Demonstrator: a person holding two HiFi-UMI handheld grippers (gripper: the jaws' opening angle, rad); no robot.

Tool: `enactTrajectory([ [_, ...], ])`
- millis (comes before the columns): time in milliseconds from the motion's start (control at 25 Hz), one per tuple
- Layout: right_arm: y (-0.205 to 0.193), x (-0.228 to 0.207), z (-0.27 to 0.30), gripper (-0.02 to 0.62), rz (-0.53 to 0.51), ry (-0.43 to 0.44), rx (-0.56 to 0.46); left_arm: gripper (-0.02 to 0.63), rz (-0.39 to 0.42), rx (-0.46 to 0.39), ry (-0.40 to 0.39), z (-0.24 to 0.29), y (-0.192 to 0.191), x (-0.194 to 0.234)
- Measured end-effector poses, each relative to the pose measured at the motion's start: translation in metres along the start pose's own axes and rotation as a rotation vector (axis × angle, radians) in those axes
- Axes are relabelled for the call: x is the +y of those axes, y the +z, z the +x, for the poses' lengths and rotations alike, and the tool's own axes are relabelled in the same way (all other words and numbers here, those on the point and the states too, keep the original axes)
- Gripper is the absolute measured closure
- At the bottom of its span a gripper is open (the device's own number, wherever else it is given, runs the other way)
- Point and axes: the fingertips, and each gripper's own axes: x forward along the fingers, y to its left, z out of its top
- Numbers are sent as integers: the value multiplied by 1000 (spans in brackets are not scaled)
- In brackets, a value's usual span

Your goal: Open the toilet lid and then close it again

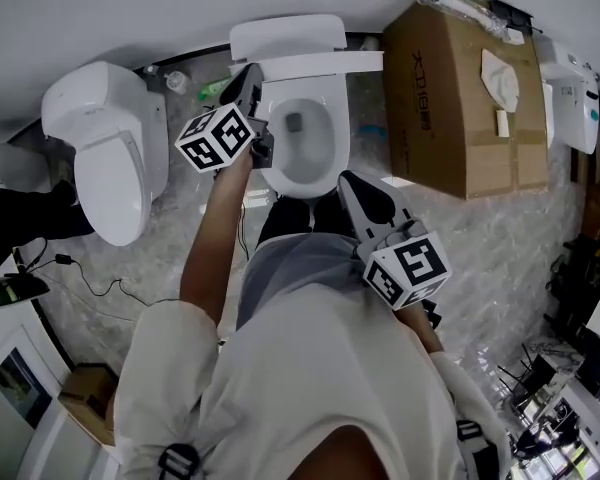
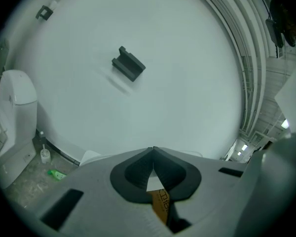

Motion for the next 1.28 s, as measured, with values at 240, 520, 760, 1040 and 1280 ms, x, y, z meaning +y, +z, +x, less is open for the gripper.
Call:
enactTrajectory([
  [240,-1,-9,-9,584,-10,-17,2,598,21,-13,5,15,18,0],
  [520,-5,-13,-15,584,-3,-33,3,598,75,-1,16,30,30,0],
  [760,-9,-15,-18,584,7,-56,-5,598,98,1,28,39,40,5],
  [1040,-9,-17,-19,584,9,-57,0,597,123,-3,39,57,56,7],
  [1280,-9,-16,-17,584,8,-60,7,598,151,0,70,77,72,16],
])
